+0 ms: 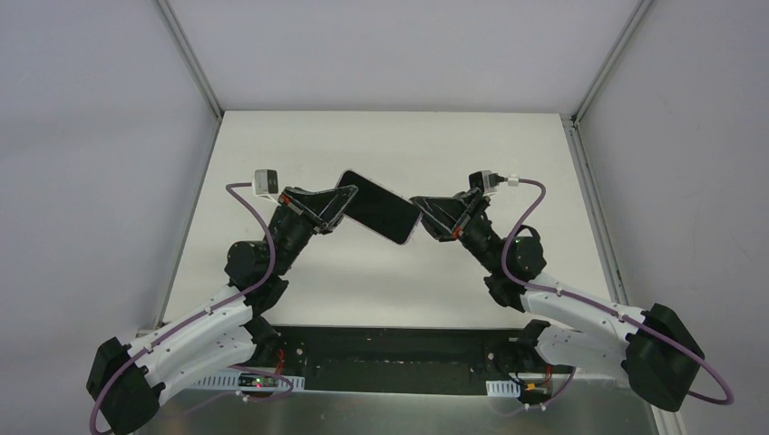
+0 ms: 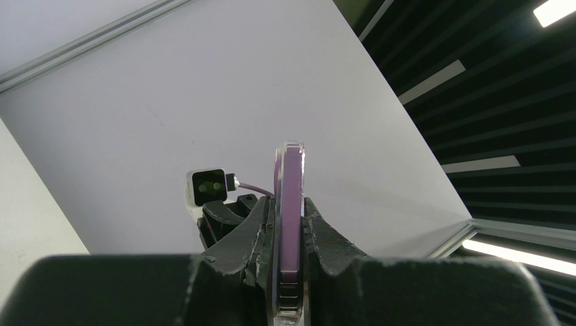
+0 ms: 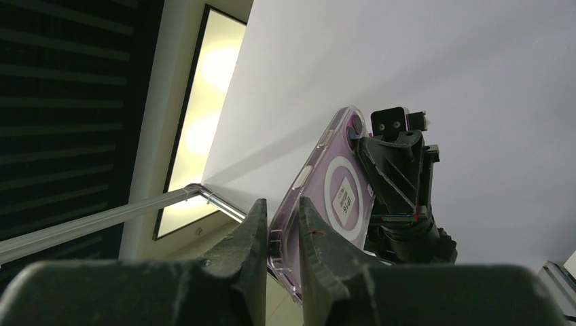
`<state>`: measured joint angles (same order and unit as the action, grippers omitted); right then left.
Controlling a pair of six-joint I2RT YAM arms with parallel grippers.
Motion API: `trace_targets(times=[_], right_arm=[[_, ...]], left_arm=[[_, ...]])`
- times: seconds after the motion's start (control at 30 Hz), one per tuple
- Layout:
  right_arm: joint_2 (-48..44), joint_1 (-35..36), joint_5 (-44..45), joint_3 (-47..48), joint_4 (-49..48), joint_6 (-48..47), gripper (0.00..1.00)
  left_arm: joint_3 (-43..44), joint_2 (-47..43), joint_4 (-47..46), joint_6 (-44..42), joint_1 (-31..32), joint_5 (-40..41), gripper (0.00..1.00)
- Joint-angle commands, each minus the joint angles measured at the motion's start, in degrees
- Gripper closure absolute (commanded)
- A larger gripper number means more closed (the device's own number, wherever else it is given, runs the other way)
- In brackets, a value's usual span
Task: Take the phone out of the phone case
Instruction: Remove the phone case from the phone.
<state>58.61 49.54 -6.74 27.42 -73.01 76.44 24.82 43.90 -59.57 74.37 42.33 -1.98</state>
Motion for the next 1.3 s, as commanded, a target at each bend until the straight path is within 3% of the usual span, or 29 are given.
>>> trace_targets(times=[0.0,0.3,0.47,0.57,0.87,1.27], right_arm=[[-1.3,2.7,-6.0,4.6,-7.5,2.0,0.86],[-1.0,2.7,-4.7,4.3,-7.5,2.3,0.59],[-0.5,2.7,-3.3,3.7,-7.4,2.7,0.55],[-0.4,2.6,-2.3,3.3,-7.1,2.8,0.56],[-0.2,2.7,-1.6,3.3,-6.4,2.9,0.74],[0.6,2.7,-2.5,5.9,-7.5,3.7,0.78]], left_arm=[[-0.9,0.8,2.2,1.1,0.7,0.3,1.00],[-1.3,0.1,2.2,1.0,0.7,0.8,1.00],[-1.5,-0.1,2.2,0.8,0.8,0.8,1.00],[-1.6,-0.2,2.2,0.6,0.9,0.9,1.00],[-1.8,0.1,2.2,0.6,1.0,1.4,1.00],[0.1,2.4,2.1,0.9,1.7,1.2,1.00]])
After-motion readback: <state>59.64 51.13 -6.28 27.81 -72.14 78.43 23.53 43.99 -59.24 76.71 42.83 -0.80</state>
